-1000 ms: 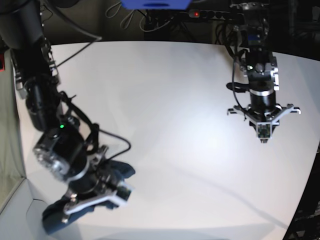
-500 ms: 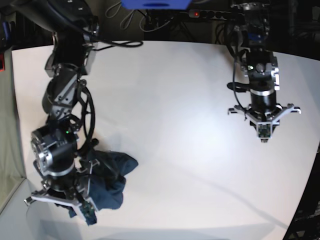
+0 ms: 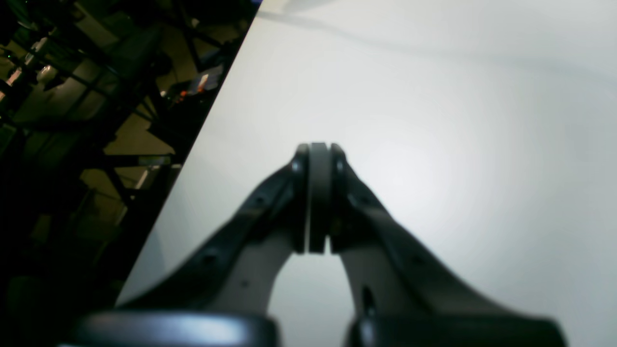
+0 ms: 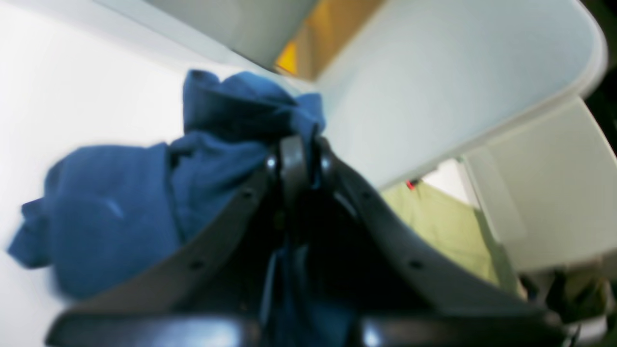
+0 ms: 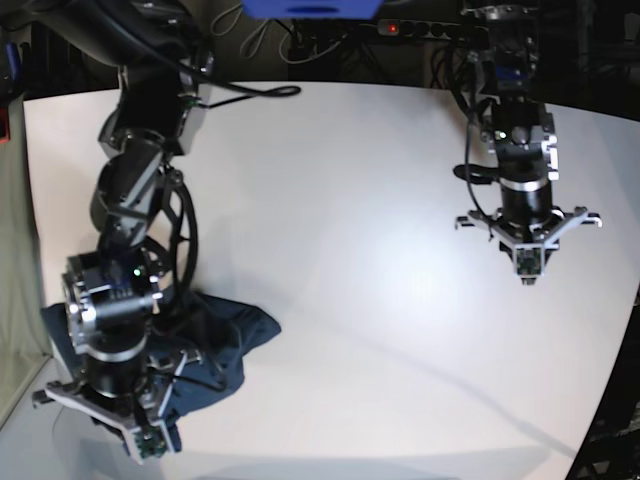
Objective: Layout the t-shirt on the table in an organized manner, then fold the t-shirt properly
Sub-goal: 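Swing the right gripper back, spreading the shirt lengthwise across the table, then grasp the shirt's other end with the left gripper and pull it outward, then pull the shirt end with the right gripper away from the left gripper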
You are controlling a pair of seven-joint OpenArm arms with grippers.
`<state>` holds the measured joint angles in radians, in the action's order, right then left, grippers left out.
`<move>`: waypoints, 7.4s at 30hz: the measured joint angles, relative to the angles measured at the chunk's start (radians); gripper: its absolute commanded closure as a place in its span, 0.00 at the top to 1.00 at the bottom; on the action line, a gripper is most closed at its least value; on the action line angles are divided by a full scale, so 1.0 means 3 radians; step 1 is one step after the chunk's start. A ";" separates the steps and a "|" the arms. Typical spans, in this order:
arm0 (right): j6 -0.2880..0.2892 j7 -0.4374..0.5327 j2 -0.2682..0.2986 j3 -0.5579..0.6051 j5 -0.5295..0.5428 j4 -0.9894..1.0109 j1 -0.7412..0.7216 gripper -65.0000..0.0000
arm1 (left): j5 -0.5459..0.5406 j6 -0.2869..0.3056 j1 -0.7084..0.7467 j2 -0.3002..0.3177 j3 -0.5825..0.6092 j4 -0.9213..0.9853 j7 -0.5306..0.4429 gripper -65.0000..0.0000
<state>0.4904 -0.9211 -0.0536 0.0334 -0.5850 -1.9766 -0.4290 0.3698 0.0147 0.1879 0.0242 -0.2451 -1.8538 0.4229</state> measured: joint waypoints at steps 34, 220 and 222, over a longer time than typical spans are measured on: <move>-0.0617 -0.0061 -0.0314 0.0420 0.0652 -0.0008 -0.0619 0.00 | 0.0003 -0.0013 -0.0178 -0.0006 -0.0029 -0.0017 0.0006 0.01; -0.0228 -0.0090 0.0153 0.0806 0.1043 -0.0148 0.1270 0.00 | 0.0233 -0.0225 -0.0454 0.0465 0.0482 0.1919 0.0352 0.01; -0.0228 -0.0074 0.0153 0.0805 0.1043 -0.0127 0.1033 0.00 | 0.0234 -0.0225 -0.0453 0.0467 0.0484 0.1919 0.0360 0.01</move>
<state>0.4221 -0.9432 -0.0078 0.2749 -0.2722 -2.0148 -0.1192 0.4400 -0.0528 0.0521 0.1642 -0.0998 -1.2781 0.5308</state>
